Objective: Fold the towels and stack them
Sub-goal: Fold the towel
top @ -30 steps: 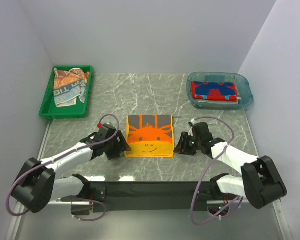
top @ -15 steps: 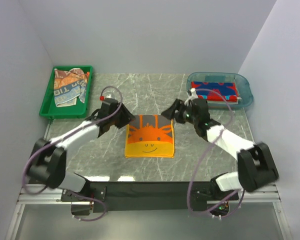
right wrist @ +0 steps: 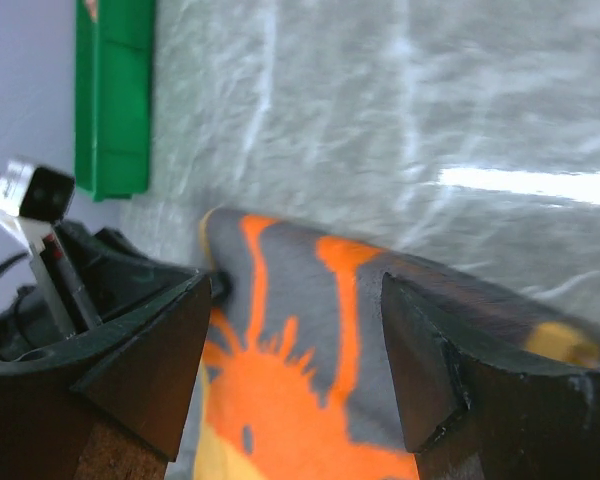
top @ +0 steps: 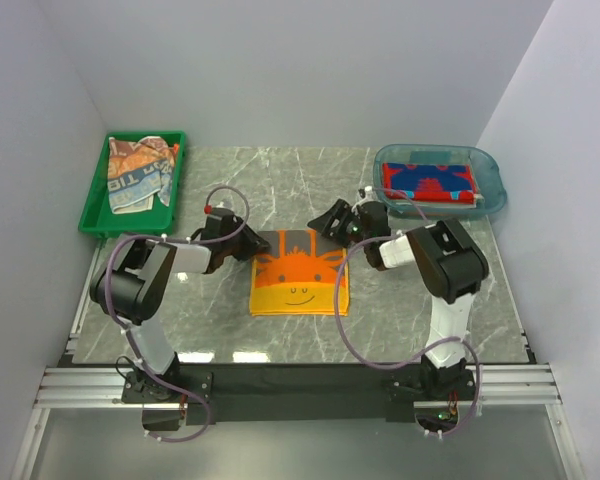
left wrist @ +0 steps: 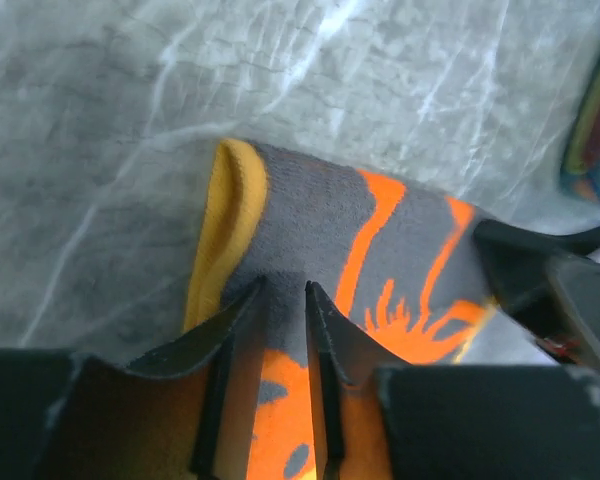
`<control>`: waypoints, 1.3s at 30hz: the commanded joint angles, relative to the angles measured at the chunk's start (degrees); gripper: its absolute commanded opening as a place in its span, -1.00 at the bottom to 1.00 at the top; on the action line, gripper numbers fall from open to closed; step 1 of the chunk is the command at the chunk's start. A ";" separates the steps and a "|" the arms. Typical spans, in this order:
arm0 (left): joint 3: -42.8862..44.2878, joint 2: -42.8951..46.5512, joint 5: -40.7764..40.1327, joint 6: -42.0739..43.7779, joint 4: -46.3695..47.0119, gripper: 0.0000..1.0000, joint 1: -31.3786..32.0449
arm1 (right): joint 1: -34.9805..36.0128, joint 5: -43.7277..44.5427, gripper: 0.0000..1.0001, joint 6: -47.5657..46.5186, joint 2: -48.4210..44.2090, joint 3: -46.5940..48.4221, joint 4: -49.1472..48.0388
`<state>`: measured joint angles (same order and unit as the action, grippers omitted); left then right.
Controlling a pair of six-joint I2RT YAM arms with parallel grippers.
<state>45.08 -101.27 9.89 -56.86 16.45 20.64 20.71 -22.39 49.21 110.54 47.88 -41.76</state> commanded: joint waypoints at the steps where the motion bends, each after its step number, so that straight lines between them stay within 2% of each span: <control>1: -4.29 -2.35 1.97 -1.06 8.68 -0.40 -0.87 | -1.81 1.56 0.51 4.13 3.88 -0.76 -11.84; 6: -9.12 -2.53 1.28 -1.06 12.02 -0.40 -2.45 | -4.18 2.96 0.50 7.83 6.26 -3.75 -16.07; 12: -9.93 -0.68 0.92 -0.18 11.07 -0.36 -3.33 | -5.77 3.06 0.50 7.39 5.04 -4.64 -15.99; 18: -8.43 2.65 1.97 0.00 8.78 -0.28 -3.15 | -5.94 0.42 0.50 3.00 -1.37 -2.97 -10.81; 26: -9.48 12.84 0.57 0.35 3.60 -0.19 -2.54 | -5.07 -5.90 0.48 1.24 -10.69 -4.72 -6.41; 31: -11.68 18.04 -0.22 0.87 1.75 -0.24 -1.75 | -2.17 -7.67 0.36 0.27 -15.17 -11.92 -6.32; 39: -18.35 13.31 -0.57 -1.50 6.22 -0.38 1.06 | -1.20 -7.84 0.27 2.20 -13.78 -24.83 -14.83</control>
<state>29.02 -86.08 10.24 -57.91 20.58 20.93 19.57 -29.58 51.18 96.33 25.54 -50.43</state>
